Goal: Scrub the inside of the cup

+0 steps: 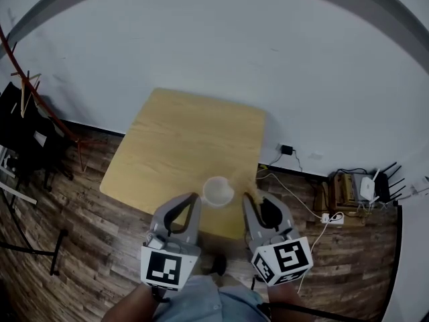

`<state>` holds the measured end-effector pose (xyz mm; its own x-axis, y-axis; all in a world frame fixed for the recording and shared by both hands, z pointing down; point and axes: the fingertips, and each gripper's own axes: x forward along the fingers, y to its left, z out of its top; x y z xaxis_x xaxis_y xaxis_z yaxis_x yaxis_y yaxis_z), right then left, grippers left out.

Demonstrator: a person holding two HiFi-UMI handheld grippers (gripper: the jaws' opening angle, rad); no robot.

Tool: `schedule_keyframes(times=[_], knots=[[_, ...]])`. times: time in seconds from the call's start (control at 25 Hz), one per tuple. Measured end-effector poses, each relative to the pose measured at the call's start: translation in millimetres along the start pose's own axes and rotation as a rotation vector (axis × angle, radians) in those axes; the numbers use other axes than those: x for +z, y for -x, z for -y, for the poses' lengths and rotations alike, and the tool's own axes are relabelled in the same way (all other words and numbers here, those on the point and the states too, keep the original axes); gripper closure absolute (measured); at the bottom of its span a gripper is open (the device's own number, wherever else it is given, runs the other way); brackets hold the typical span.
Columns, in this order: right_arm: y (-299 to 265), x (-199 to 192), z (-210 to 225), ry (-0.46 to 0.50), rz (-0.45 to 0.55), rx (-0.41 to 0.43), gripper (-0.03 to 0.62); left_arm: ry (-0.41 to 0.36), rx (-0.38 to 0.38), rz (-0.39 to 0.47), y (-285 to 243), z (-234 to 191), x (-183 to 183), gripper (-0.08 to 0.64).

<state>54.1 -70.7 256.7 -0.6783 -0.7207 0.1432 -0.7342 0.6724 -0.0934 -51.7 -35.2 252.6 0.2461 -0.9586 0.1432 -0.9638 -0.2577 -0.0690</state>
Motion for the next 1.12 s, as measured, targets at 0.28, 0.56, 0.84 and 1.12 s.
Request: schedule_keyframes(times=[0.28,0.56,0.84,1.12], knots=[[-24,-25,1,-0.016,-0.083,-0.02,0.522,0.034,-0.083,-0.024,-22,-15,-28,0.541],[-40,-77,-1,-0.096,-0.183,-0.011,0.522,0.115,-0.146,-0.093,-39,-24,-93,0.541],[-44,-102,-7,-0.076,-0.22,-0.024,0.522,0.093,-0.268,-0.088,-35,-27,-160,0.538],[-53,-117,-9,-0.083,-0.241,-0.015,0.522,0.068,-0.405,-0.073,-37,-20,-200,0.37]])
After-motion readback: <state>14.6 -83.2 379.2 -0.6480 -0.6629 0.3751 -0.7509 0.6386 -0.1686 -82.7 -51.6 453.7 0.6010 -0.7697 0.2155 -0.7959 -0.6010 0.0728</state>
